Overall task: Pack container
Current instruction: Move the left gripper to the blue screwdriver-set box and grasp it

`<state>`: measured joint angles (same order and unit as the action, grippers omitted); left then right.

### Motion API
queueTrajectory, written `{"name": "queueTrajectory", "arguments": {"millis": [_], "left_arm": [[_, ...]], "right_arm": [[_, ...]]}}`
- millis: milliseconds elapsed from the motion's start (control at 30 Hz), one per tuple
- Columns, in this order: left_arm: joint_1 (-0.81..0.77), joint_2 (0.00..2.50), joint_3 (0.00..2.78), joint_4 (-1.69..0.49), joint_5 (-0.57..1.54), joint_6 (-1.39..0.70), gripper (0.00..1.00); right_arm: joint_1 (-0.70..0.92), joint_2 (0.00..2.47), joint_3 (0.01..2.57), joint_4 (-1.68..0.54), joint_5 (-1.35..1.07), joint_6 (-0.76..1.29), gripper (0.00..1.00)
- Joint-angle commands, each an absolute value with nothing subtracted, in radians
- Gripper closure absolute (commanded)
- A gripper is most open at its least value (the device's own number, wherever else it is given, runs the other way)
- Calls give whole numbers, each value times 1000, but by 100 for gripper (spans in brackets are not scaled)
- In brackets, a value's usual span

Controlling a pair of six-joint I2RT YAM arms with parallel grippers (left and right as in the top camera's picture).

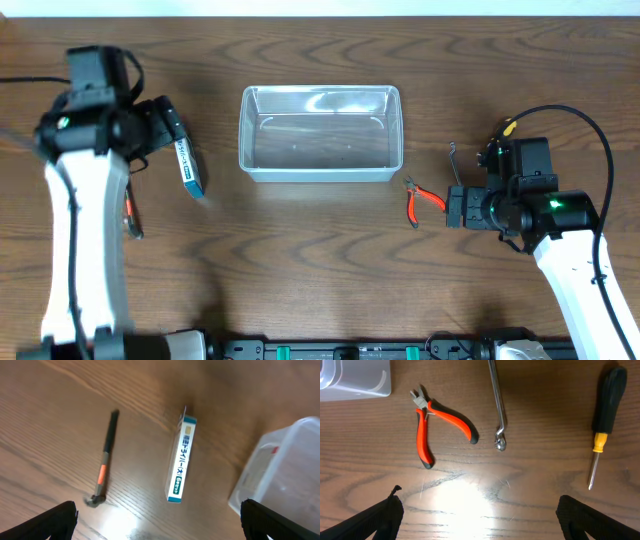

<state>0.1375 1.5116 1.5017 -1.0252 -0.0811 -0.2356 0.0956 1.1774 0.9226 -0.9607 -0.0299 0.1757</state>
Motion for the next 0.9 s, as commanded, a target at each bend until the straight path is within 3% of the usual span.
{"name": "queueTrajectory", "arguments": {"millis": [0, 433, 867], "left_arm": [[141, 1624, 1516, -1006, -63, -201, 2], [141, 1866, 1516, -917, 16, -7, 2], [141, 2061, 1516, -859, 15, 4, 2]], "right_arm": [[99, 1176, 943, -957, -34, 186, 1], [99, 1176, 943, -958, -34, 178, 1], [99, 1176, 943, -961, -34, 167, 1]]}}
